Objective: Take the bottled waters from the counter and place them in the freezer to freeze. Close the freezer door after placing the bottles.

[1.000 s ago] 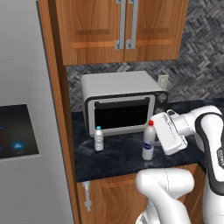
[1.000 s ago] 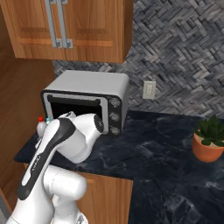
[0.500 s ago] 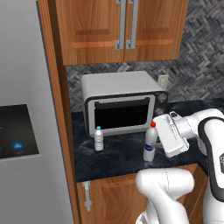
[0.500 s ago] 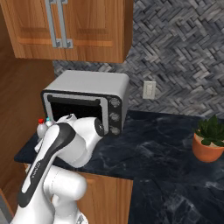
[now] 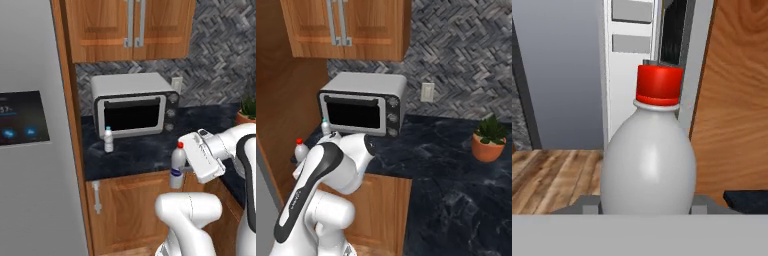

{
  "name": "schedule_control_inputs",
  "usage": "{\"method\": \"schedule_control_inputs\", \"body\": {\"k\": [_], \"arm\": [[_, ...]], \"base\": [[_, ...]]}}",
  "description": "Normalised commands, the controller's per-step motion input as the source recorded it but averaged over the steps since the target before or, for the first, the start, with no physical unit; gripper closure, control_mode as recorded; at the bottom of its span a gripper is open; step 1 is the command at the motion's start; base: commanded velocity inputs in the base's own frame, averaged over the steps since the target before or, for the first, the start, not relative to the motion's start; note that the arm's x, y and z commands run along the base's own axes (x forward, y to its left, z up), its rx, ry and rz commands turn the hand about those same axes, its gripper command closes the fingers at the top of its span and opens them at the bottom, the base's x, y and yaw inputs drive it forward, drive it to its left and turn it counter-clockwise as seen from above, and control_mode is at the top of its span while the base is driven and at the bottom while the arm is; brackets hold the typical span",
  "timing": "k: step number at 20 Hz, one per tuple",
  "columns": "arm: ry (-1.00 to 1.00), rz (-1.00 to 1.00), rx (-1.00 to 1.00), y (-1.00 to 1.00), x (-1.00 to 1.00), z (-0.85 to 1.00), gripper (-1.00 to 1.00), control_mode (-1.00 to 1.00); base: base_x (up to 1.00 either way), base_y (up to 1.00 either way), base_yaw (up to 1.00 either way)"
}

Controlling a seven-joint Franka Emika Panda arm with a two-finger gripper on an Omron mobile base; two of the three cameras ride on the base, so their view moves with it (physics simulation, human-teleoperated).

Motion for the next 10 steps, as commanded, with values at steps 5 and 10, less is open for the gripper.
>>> {"method": "schedule_control_inputs", "body": {"k": [5,10], "arm": [[0.0,0.0,0.0,0.0,0.0,0.0,1.0,1.0],[0.0,0.0,0.0,0.0,0.0,0.0,1.0,1.0]], "base": [[-0.76,0.32,0.0],[-0.39,0.67,0.04]]}}
